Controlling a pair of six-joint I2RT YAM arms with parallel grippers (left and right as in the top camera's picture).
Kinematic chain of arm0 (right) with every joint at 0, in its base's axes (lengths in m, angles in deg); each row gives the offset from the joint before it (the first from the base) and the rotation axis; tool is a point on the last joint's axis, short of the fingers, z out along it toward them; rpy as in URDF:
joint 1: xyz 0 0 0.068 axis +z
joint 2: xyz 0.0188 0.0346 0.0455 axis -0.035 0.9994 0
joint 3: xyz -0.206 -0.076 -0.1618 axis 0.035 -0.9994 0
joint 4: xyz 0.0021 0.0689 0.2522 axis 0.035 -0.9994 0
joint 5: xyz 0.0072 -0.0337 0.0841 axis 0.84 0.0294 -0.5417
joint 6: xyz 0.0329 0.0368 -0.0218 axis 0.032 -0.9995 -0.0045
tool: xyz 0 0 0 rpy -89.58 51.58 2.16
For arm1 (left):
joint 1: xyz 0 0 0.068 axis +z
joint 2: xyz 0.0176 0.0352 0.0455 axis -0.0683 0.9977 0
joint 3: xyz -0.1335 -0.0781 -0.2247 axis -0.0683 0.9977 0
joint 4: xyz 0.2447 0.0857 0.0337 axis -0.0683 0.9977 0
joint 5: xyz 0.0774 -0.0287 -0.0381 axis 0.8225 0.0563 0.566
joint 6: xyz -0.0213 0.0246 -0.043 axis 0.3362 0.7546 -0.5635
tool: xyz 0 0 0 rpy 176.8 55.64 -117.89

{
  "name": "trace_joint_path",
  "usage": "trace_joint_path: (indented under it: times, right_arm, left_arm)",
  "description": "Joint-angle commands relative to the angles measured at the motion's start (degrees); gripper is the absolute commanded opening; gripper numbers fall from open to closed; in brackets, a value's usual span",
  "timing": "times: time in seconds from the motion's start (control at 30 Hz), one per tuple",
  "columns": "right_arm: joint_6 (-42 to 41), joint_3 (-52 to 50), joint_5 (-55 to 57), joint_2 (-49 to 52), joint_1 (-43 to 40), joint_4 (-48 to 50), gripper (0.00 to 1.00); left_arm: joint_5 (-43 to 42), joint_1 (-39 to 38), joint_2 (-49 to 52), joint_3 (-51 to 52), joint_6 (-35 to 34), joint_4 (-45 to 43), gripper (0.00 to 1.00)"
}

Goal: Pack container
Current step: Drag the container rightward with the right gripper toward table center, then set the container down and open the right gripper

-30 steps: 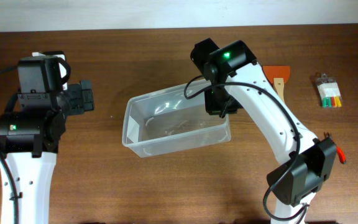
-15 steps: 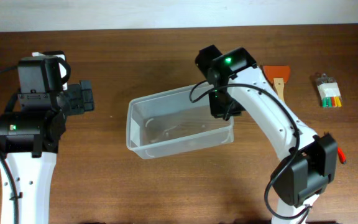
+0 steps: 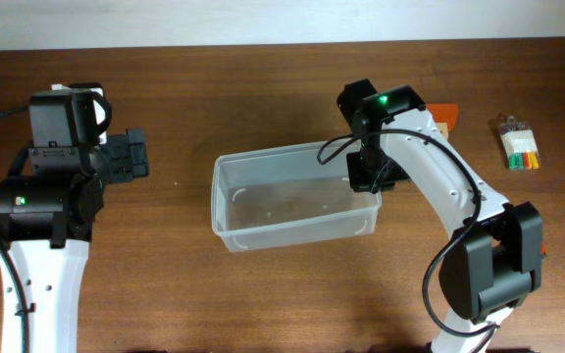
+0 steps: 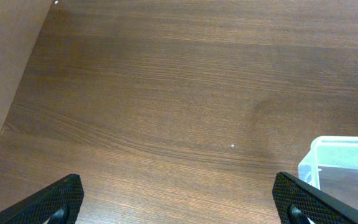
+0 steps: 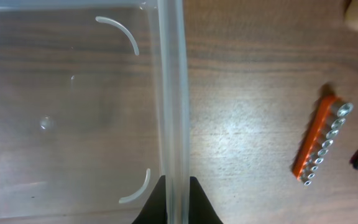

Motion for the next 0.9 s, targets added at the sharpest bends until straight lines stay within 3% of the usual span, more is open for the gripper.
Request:
trace_joint_path:
  times: [0.0,0.4,0.63,0.87]
  right_arm:
    - [0.79,-4.02,1.60,-0.90,0.11,1.01,0.04]
    - [0.31,-6.99,0.15,-0.87,0.09,4.70,0.04]
    - [-2.82,-7.32,0.11,-0.87,0.07,3.15,0.17]
    - [-5.33,-7.32,-0.20,-0.87,0.07,0.52,0.17]
  left_arm:
    - [0.98,-0.02,-0.15,-1.31,-0.61,0.09,0.99]
    - [0.96,-0.02,-0.15,-1.31,-0.61,0.28,0.99]
    - [0.94,-0.02,-0.15,-1.31,-0.61,0.55,0.99]
    - [0.96,-0.02,-0.15,-1.31,-0.61,0.52,0.99]
